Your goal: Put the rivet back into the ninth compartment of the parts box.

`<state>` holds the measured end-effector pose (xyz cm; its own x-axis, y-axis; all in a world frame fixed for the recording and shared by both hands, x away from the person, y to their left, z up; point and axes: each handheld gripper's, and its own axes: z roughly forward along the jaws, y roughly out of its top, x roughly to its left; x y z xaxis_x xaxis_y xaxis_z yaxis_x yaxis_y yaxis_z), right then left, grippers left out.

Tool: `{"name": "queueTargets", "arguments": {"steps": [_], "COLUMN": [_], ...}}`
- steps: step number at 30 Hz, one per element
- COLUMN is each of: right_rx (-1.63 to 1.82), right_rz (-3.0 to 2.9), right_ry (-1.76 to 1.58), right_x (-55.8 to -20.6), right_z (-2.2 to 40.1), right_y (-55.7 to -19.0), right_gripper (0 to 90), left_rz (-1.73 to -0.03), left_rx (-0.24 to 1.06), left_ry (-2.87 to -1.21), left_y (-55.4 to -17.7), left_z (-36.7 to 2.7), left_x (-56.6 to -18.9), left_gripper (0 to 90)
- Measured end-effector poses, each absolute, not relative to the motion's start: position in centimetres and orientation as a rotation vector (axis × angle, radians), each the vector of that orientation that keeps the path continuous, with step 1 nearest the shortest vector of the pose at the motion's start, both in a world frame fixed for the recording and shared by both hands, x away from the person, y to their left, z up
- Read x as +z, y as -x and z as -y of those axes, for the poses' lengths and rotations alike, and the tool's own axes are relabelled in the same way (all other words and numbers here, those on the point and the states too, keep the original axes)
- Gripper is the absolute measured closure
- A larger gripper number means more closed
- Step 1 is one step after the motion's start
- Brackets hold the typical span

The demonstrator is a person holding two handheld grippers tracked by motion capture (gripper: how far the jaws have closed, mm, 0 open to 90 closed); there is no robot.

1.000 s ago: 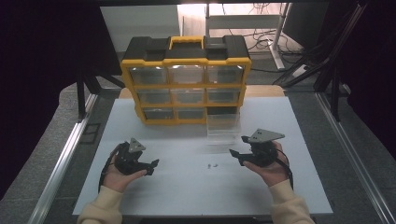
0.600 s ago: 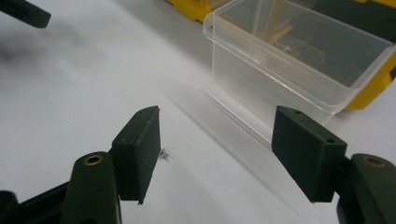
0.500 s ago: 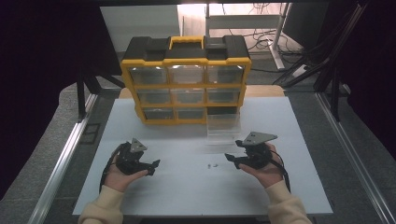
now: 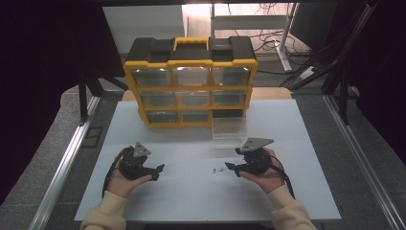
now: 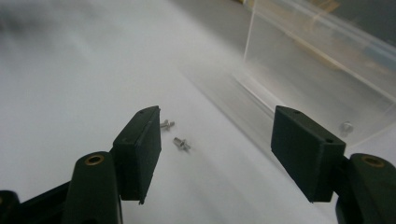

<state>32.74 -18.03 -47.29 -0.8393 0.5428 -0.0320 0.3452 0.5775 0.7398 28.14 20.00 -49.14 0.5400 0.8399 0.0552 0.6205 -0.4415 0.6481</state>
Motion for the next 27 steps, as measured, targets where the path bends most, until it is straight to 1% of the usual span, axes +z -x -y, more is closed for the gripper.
{"name": "queueTargets", "arguments": {"steps": [9,27], "right_rx": [1.077,1.054], "right_rz": [-2.567,-2.616], "right_ry": [-0.714,-0.676], "right_x": [-47.1,-47.6], "right_z": [17.2,16.1], "right_y": [-32.4,-32.4], "right_gripper": [33.7,33.0], "left_rz": [-1.159,-1.164], "left_rx": [0.5,0.502], "left_ry": [-2.219,-2.213], "left_y": [-28.2,-28.2], "left_z": [-19.4,-19.6], "left_x": [-49.2,-49.2], "left_gripper": [10.5,10.5]}}
